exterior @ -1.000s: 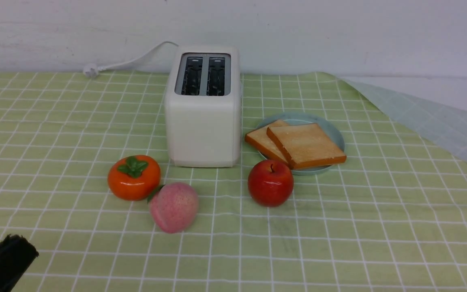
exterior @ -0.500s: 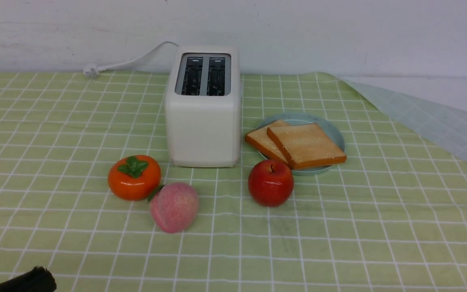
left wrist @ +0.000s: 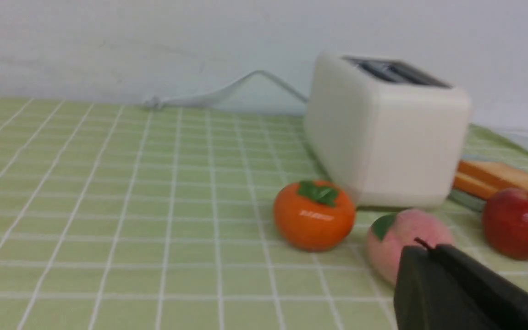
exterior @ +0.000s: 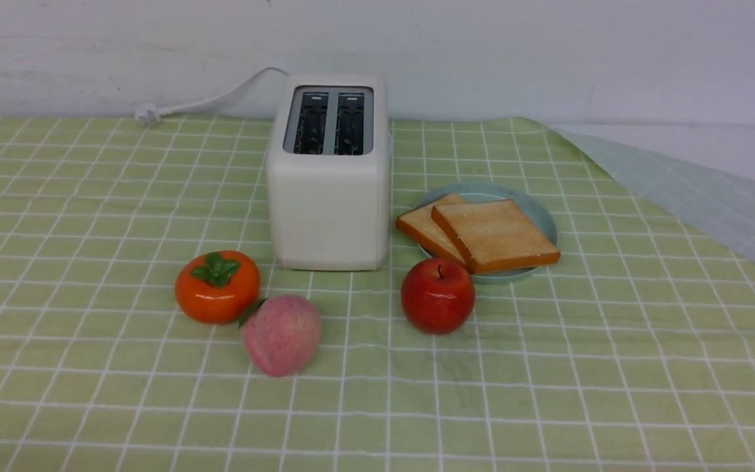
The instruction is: Take toasted bread from bread machine on green coffee tablecloth place on plate.
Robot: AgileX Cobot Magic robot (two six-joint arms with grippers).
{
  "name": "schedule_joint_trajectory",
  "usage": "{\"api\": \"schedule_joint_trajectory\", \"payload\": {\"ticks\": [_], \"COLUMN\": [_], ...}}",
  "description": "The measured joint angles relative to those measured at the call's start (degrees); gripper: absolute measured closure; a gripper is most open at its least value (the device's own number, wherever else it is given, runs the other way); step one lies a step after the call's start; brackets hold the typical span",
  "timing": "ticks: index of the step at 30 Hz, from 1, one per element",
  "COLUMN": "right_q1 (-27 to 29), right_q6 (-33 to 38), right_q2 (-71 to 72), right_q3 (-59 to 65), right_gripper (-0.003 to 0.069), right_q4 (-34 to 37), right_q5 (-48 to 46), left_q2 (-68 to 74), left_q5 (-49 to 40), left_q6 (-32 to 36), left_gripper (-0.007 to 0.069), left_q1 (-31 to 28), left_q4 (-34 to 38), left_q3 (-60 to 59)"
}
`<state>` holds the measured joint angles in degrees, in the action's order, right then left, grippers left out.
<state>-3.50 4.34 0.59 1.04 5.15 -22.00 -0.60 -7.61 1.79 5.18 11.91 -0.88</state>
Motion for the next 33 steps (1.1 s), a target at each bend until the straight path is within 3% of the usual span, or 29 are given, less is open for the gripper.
{"api": "schedule_joint_trajectory", "payload": {"ticks": [5,11,33], "right_q1": [0.0,0.0,0.0], "right_q6": [0.0,0.0,0.0], "right_q2": [0.0,0.0,0.0], "right_q3": [0.0,0.0,0.0], "right_gripper": [0.0645,0.0641,0.062], "right_q4": [0.0,0.0,0.0], "right_q5": [0.0,0.0,-0.1], "left_q2": [0.0,0.0,0.0], "left_q5": [-5.8,-14.5,-14.8], "left_q6": [-7.6,-10.1,-10.3], "left_gripper": [0.0637,0.0637,0.0635], "left_q1": [-1.0,-1.0,-1.0], "left_q4": [-4.6,-5.9,-4.5], "left_q3": [-0.8,-0.8,-0.8]}}
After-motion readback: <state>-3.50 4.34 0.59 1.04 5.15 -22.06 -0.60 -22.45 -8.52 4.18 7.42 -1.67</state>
